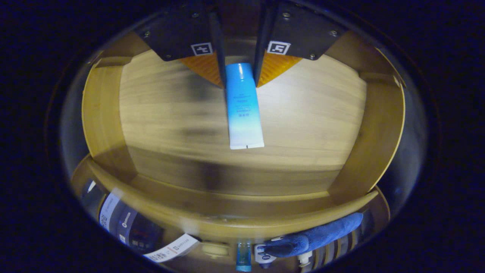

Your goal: Pull open the drawer, take out the items inside it, and place them on the countertop above the cabinet.

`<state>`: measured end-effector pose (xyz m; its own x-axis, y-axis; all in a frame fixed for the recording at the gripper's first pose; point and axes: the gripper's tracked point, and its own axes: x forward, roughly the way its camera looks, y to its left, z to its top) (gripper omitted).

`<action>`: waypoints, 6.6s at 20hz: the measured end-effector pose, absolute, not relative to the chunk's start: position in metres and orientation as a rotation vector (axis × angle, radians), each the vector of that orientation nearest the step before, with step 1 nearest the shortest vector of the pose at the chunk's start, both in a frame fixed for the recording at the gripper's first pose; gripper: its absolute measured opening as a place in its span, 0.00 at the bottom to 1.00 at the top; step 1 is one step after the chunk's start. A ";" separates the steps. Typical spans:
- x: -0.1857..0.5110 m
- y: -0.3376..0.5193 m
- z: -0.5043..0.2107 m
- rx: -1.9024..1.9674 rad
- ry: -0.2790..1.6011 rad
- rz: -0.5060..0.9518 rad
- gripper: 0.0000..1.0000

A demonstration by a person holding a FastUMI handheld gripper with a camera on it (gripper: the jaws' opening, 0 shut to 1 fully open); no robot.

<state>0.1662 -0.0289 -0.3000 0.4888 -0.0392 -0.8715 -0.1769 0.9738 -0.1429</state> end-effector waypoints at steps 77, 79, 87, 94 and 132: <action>0.047 -0.056 0.004 -0.076 -0.098 0.007 0.99; 0.035 -0.049 -0.011 -0.079 -0.104 0.035 0.99; 0.008 -0.058 -0.099 -0.092 -0.040 0.007 0.98; 0.004 -0.068 -0.183 0.005 0.080 -0.024 0.98; 0.190 -0.009 -0.277 0.035 0.083 0.045 0.99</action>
<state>0.1896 -0.0092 -0.2766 0.9955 0.0464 -0.0823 -0.0435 0.9984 0.0373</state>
